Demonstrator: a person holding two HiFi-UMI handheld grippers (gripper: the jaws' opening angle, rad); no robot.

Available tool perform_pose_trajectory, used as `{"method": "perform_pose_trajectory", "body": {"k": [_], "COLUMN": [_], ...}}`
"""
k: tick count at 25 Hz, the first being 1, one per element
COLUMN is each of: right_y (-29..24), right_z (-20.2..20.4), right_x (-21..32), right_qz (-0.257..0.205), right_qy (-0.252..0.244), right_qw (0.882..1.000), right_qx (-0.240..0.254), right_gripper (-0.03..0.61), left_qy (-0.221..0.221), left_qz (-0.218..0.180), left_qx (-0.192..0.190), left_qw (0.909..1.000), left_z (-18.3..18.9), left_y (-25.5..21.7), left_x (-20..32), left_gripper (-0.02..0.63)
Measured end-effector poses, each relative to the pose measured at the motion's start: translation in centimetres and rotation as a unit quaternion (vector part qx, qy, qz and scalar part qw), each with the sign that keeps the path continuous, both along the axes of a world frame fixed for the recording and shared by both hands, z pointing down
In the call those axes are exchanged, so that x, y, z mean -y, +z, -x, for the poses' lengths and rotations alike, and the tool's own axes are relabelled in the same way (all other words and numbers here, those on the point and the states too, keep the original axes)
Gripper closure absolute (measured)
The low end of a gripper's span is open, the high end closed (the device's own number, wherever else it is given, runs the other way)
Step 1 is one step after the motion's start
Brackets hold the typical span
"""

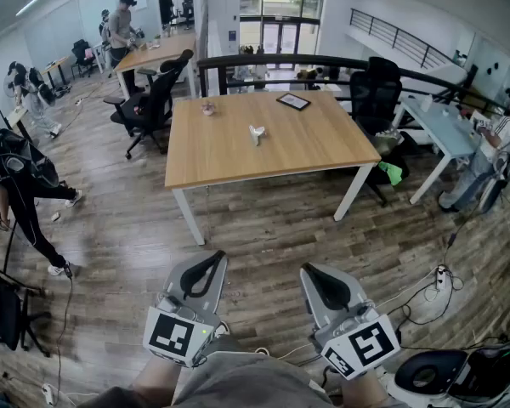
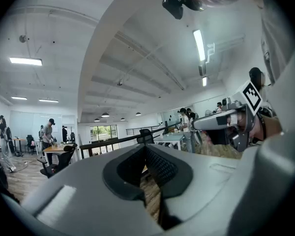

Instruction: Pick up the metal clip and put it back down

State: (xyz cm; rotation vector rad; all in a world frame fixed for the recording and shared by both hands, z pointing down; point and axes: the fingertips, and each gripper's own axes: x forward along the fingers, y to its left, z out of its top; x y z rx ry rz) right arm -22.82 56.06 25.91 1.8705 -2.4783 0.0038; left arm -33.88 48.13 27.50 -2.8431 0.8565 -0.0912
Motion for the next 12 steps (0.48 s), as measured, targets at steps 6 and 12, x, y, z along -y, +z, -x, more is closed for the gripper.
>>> {"method": "perform_pose_trajectory", "body": {"k": [6,12], "right_y": [0.8,1.0], "right_z": [-0.8,-1.5], "right_x": [-0.3,-1.0], "right_qz": [0.005,0.004], "right_qy": [0.012,0.005], "right_qw": [1.0,1.0], "right_qx": [0.007,0.002], "right_gripper": [0.566,0.566], "left_qy": [-0.007,-0.007], "left_qz": [0.023,0.01], "left_qx": [-0.003,-0.003], "left_qw": [0.9997,0.9999], "left_z": [-0.5,-1.5], "left_y": [0.4,0.5], "left_x": [-0.7,-1.0], "left_gripper": [0.614,0.614]}}
